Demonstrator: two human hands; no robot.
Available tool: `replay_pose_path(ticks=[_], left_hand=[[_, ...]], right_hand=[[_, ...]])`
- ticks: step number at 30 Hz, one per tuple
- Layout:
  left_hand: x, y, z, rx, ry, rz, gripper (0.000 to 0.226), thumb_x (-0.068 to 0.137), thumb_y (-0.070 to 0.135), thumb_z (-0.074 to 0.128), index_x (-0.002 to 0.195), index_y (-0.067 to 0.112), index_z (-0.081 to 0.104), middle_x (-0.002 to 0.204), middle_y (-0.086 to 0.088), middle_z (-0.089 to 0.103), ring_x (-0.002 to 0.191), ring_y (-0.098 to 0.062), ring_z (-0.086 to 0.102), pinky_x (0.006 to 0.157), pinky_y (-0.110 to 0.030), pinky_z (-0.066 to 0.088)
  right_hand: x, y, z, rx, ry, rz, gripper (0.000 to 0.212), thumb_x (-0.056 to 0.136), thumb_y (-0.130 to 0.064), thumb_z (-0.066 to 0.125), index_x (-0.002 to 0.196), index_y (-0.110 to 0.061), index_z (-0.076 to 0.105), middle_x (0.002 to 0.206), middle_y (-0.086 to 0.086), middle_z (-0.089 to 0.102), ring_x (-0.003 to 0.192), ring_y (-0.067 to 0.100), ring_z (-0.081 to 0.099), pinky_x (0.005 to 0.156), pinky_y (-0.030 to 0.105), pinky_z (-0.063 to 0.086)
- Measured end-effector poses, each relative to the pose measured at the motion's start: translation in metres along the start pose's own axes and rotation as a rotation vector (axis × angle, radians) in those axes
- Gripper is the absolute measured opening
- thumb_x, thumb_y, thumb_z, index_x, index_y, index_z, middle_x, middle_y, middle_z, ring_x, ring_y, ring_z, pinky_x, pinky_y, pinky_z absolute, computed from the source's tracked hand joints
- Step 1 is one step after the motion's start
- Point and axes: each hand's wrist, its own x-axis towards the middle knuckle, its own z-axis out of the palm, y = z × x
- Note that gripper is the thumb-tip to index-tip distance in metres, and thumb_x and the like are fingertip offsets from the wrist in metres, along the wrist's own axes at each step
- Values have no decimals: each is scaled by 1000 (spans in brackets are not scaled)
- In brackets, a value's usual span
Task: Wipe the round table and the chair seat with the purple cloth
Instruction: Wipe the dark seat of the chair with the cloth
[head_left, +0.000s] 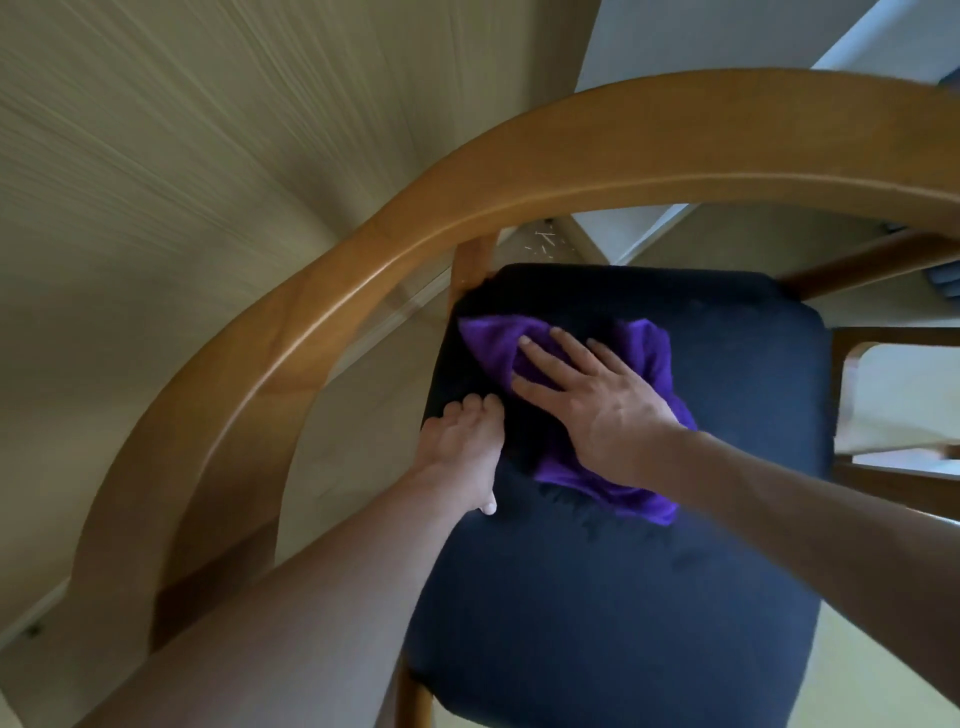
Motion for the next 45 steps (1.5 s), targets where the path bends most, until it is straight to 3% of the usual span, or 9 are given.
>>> replay_pose_path(ticks=[3, 9, 13, 17, 27, 30, 35, 38, 45], left_hand=[[-2, 1, -1, 11, -20, -2, 93, 61, 34, 98, 128, 12, 38, 129, -6, 47, 120, -28, 50, 96, -39, 50], [-2, 5, -3, 63, -36, -23, 93, 64, 36, 96, 129, 11, 35, 129, -8, 46, 119, -28, 50, 95, -38, 50], [-2, 8, -4, 69, -43, -44, 95, 63, 37, 97, 131, 10, 36, 130, -9, 46, 120, -29, 50, 96, -39, 49], [-3, 8, -7, 53, -50, -52, 95, 63, 35, 97, 131, 10, 35, 133, -8, 45, 124, -29, 49, 97, -38, 49], [-4, 12, -9, 96, -54, -73, 87, 67, 38, 96, 123, 12, 35, 127, -5, 45, 121, -25, 49, 90, -35, 50], [-4, 13, -9, 93, -55, -83, 88, 66, 37, 96, 123, 11, 35, 127, -6, 45, 120, -25, 50, 91, -35, 52], [-4, 13, -10, 75, -48, -93, 87, 62, 37, 98, 119, 12, 38, 126, -6, 48, 119, -26, 52, 89, -36, 51], [-5, 14, -10, 59, -43, -90, 87, 62, 36, 98, 120, 12, 38, 129, -6, 49, 122, -27, 51, 90, -36, 50], [-5, 10, -5, 54, -26, -74, 84, 65, 34, 97, 119, 13, 35, 129, -5, 46, 121, -25, 49, 90, -35, 50]], right_hand=[[-8, 32, -4, -97, 5, 26, 82, 94, -22, 48, 163, -33, 5, 172, -8, -6, 158, 25, -5, 127, 50, 3], [0, 38, -20, 271, 142, 782, 85, 87, -23, 57, 161, -15, 17, 171, 9, 12, 157, 32, 4, 127, 50, 7], [12, -14, -10, 205, 112, 484, 100, 87, -33, 68, 162, -22, 3, 169, 18, -8, 156, 38, -8, 126, 48, 4], [-15, 15, 1, 17, 36, 166, 84, 96, -32, 52, 163, -30, 1, 171, 6, -13, 157, 29, -9, 126, 46, 5], [-51, 94, -10, 280, 73, 947, 75, 87, -24, 47, 158, -11, 27, 167, 12, 23, 153, 37, 18, 125, 48, 16], [-30, 60, -19, 274, 49, 946, 89, 86, -34, 60, 159, -6, 18, 165, 25, 17, 152, 43, 13, 125, 51, 13], [-25, -27, -2, 131, 65, 365, 83, 86, -29, 61, 158, -13, 23, 167, 24, 8, 153, 40, 10, 123, 47, 17], [-39, -14, 10, 91, 12, 248, 79, 94, -29, 55, 162, -20, 16, 171, 12, -1, 156, 33, 5, 124, 45, 16], [-61, 78, 9, 287, 185, 903, 81, 82, -23, 49, 159, -11, 25, 169, 11, 16, 156, 33, 10, 126, 47, 13]])
